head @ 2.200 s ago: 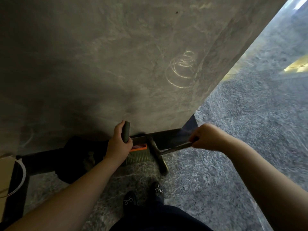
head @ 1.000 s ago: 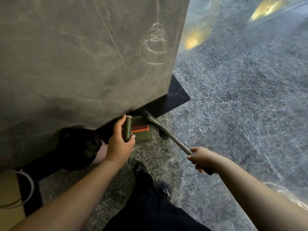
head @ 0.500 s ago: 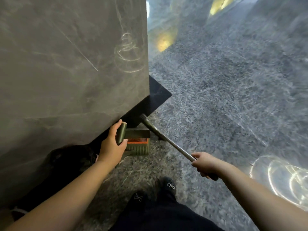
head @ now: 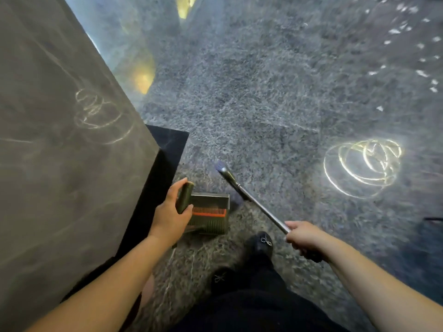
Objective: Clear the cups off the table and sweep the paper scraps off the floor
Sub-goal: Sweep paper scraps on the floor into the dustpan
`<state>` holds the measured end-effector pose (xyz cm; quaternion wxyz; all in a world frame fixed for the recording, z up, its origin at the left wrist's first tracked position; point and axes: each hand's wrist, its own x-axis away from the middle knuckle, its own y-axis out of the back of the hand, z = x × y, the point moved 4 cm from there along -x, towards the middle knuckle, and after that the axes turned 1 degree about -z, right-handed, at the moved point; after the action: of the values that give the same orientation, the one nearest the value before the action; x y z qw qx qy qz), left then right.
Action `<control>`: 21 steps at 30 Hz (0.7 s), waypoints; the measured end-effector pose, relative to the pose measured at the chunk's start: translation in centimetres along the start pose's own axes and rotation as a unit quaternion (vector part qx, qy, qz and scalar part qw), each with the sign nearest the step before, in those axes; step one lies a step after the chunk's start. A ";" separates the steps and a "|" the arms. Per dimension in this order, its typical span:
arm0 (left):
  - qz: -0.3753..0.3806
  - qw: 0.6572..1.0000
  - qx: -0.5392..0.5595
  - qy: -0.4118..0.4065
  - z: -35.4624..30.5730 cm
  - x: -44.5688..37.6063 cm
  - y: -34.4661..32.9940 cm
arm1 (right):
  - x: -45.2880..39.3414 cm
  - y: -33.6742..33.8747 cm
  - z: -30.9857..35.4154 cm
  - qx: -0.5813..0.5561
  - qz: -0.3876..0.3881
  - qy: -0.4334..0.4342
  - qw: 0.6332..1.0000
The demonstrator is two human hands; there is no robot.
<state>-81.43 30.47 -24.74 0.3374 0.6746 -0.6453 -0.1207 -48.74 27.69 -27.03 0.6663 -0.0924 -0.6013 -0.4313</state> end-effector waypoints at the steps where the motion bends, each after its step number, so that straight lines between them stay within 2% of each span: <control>1: 0.010 1.000 -0.005 -0.013 -0.6 0.0 -0.6 | 0.4 -0.2 -1.6 -0.016 -0.007 -0.013 1.000; 10: 0.129 0.984 -0.044 -0.116 -8.1 1.0 -8.7 | 3.1 -1.1 -16.6 -0.092 -0.090 -0.110 0.986; 15: 0.180 0.972 -0.071 -0.136 -12.8 2.5 -14.2 | 4.9 -0.2 -25.0 -0.244 -0.120 -0.185 0.944; 21: 0.240 0.949 -0.102 -0.178 -17.7 5.2 -21.4 | 7.3 -0.5 -33.2 -0.244 -0.130 -0.207 0.939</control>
<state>-53.22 29.53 -23.22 0.3028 0.4293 -0.8222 -0.2190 -25.82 2.65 -29.42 0.4224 -0.2605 -0.6090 -0.6188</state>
